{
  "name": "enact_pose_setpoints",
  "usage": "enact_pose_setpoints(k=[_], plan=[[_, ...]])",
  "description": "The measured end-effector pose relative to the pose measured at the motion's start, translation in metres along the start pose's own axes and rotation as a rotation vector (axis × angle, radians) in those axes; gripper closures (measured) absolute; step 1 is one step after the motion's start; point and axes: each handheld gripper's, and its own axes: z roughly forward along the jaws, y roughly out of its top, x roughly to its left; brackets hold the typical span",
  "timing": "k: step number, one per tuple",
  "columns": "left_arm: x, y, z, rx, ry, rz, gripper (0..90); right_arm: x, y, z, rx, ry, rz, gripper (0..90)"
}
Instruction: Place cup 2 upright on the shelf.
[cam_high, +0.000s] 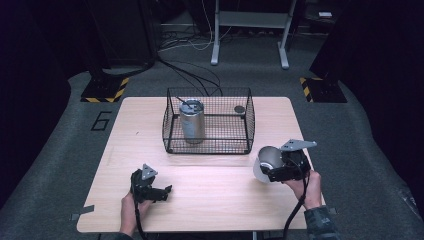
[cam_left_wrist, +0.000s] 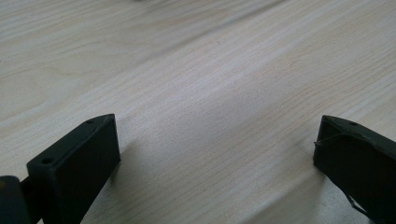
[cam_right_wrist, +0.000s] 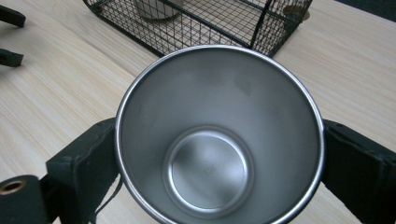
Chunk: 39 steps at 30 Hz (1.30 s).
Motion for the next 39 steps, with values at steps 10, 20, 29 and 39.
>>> enact_pose_setpoints(k=[10, 20, 29, 39], plan=[[0.000, 0.000, 0.000, 0.001, 0.000, -0.003, 0.3, 0.006, 0.016, 0.001, -0.008, 0.017, -0.014, 5.6], [0.000, 0.000, 0.000, -0.002, 0.001, -0.007, 0.3, 0.010, 0.032, 0.004, -0.016, 0.036, -0.035, 5.6], [0.000, 0.000, 0.000, -0.002, 0.001, -0.007, 0.3, 0.014, 0.045, 0.008, -0.015, 0.049, -0.049, 5.6], [-0.001, 0.000, 0.000, -0.001, 0.000, -0.007, 0.3, 0.017, 0.060, 0.007, -0.022, 0.054, -0.055, 5.6]])
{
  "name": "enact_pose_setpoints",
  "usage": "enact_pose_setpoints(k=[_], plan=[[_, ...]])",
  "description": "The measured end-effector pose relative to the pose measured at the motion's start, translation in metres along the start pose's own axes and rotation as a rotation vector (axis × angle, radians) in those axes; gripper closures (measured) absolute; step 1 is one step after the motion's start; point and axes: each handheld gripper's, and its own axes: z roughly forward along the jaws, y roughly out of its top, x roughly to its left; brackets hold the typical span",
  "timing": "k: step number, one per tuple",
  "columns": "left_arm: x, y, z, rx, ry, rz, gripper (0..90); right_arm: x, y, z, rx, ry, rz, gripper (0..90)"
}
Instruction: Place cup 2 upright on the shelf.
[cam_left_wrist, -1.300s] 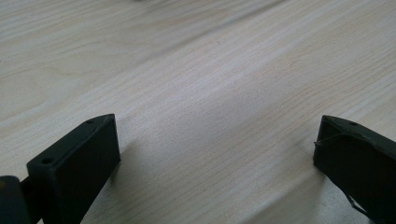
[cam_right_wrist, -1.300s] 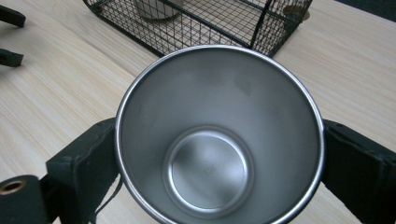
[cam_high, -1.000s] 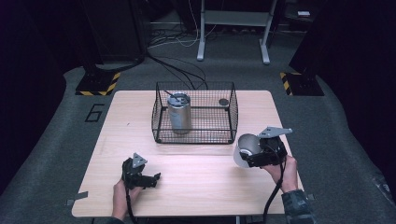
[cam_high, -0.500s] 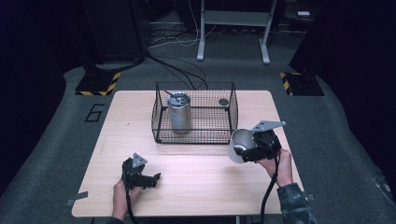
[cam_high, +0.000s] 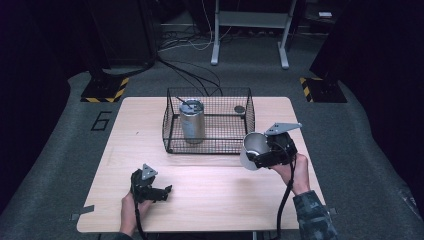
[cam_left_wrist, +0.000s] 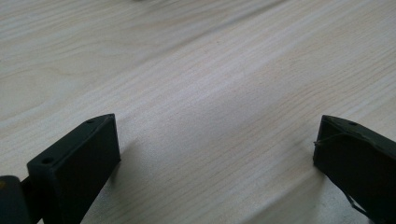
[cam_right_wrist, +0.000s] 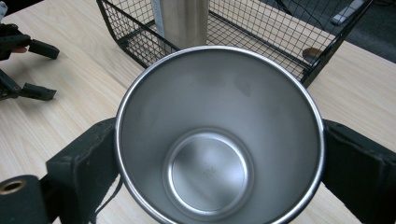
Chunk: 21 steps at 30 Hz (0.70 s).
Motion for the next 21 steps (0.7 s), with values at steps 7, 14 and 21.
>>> enact_pose_setpoints(k=[7, 14, 21], plan=[[0.000, 0.000, 0.000, 0.000, 0.001, 0.003, 0.3, 0.001, 0.010, 0.001, -0.001, 0.006, -0.019, 5.6], [0.000, 0.000, 0.000, 0.001, 0.001, 0.003, 0.4, 0.004, 0.023, 0.006, 0.001, 0.024, -0.037, 5.6], [0.000, 0.000, 0.000, 0.006, 0.001, 0.011, 0.4, 0.008, 0.037, 0.009, -0.008, 0.036, -0.065, 5.6]])
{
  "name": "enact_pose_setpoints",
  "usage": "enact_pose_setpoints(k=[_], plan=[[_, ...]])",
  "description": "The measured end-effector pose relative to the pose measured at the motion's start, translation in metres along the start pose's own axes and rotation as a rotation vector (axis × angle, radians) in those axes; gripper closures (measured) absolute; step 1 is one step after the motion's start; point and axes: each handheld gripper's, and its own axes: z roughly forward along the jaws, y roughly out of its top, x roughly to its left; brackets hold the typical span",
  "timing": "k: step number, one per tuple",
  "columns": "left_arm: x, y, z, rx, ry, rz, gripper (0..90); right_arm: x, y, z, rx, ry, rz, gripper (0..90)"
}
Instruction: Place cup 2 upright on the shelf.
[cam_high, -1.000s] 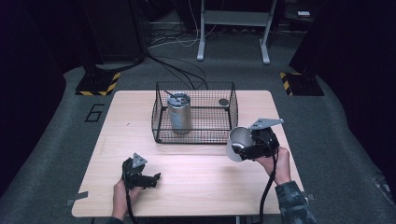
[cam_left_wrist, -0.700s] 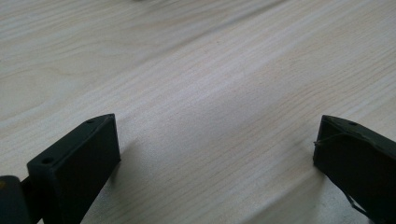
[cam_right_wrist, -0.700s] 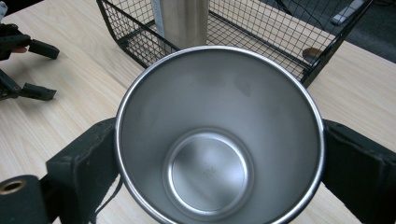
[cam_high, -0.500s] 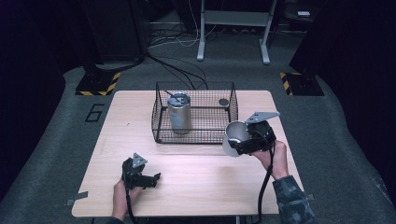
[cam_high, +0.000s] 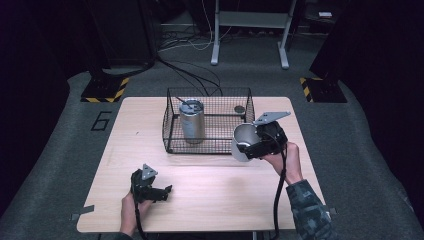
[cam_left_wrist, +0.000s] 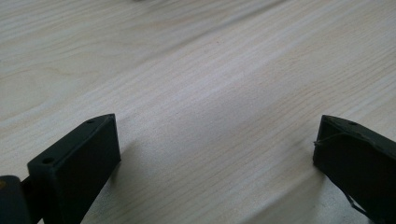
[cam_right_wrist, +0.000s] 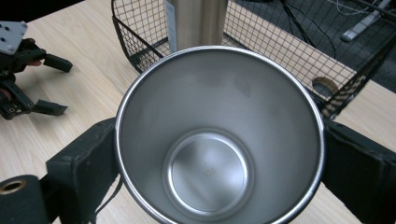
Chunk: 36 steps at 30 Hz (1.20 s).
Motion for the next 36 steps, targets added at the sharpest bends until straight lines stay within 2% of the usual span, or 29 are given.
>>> enact_pose_setpoints(k=[14, 20, 32, 33, 36], plan=[[0.000, 0.000, 0.000, -0.004, 0.001, -0.001, 0.4, 0.003, 0.026, 0.005, -0.020, 0.002, -0.040, 5.6], [0.000, 0.000, 0.001, -0.006, 0.001, -0.006, 0.4, 0.001, 0.039, 0.008, -0.026, -0.001, -0.032, 5.6], [0.000, 0.000, 0.000, -0.005, 0.001, -0.004, 0.4, -0.008, 0.060, 0.027, -0.015, 0.008, -0.013, 5.6], [0.000, 0.000, 0.000, -0.005, 0.001, -0.004, 0.4, -0.010, 0.061, 0.029, -0.017, 0.005, -0.028, 5.6], [-0.001, 0.000, 0.000, -0.006, 0.002, -0.006, 0.4, -0.011, 0.066, 0.033, -0.010, 0.001, -0.009, 5.6]])
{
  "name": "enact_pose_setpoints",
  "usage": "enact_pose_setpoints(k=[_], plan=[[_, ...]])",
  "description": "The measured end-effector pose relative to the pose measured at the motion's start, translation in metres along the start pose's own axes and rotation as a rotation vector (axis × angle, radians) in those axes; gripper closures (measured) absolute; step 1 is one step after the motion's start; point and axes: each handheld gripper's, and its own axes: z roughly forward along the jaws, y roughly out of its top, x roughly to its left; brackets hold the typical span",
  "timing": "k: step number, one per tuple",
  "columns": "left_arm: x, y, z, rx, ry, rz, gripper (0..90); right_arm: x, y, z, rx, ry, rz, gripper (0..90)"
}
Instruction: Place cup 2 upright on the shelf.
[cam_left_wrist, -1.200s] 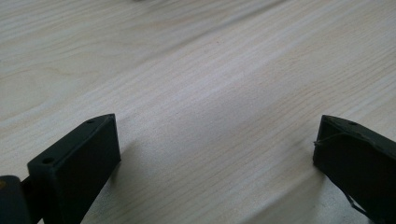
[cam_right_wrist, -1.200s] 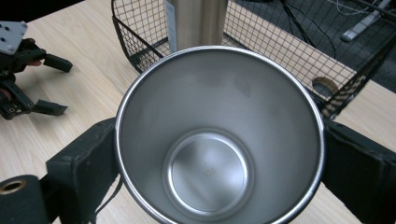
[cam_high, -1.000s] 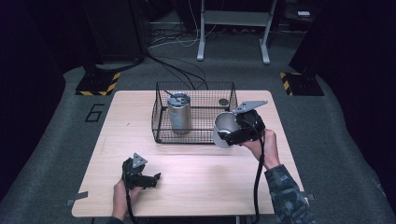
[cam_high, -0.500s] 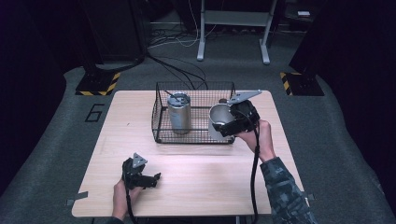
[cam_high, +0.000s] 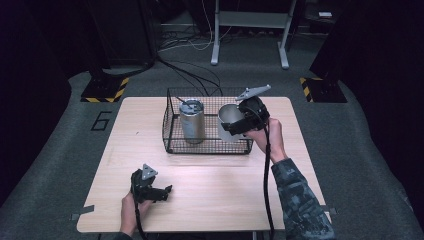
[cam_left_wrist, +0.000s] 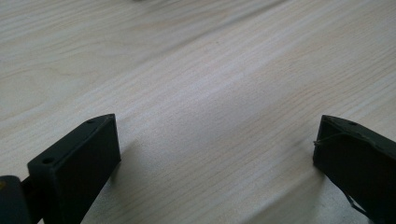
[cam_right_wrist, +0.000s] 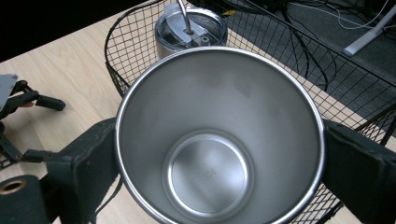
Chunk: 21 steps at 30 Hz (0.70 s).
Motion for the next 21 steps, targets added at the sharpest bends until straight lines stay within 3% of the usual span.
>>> enact_pose_setpoints(k=[16, 17, 18, 21], plan=[[0.001, 0.000, 0.000, 0.006, -0.003, 0.009, 0.4, -0.020, 0.015, 0.040, 0.061, -0.048, 0.047, 5.6], [0.000, 0.000, 0.000, 0.005, -0.005, 0.001, 0.4, -0.023, 0.016, 0.043, 0.055, -0.048, 0.025, 5.6], [0.000, 0.000, 0.000, 0.006, -0.006, 0.005, 0.4, -0.023, 0.016, 0.045, 0.058, -0.051, 0.040, 5.6], [0.000, 0.000, 0.000, 0.003, -0.005, 0.000, 0.4, -0.025, 0.017, 0.051, 0.062, -0.074, 0.027, 5.7]])
